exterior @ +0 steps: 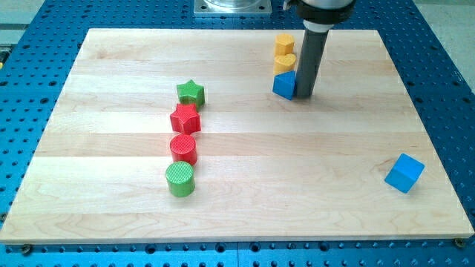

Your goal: Place the cube at the bottom of the triangle

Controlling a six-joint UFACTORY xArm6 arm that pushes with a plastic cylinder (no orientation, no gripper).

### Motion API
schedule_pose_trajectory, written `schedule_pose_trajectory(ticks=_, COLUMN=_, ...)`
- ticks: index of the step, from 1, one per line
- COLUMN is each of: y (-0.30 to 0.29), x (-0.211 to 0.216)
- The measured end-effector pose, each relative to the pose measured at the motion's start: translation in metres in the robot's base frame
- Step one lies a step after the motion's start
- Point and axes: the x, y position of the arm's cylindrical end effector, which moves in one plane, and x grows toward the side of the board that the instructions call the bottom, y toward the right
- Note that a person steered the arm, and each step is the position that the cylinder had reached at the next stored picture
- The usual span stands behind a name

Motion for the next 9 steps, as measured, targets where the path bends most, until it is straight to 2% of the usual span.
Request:
schedule_pose_trajectory(ticks=1, y=0.001, x=0.037)
schedule_pose_trajectory(ticks=2, y=0.047, x=0.051)
schedule_pose_trajectory(ticks=3, y=0.162, x=0.063)
schedule_pose_trajectory(ticks=4, y=0.214, x=0.131)
schedule_pose_trajectory(ticks=5, y=0.176, x=0.186)
schedule_pose_trajectory(ticks=6, y=0.125, x=0.183)
schedule_pose_trajectory(ticks=9, y=0.035, x=0.103)
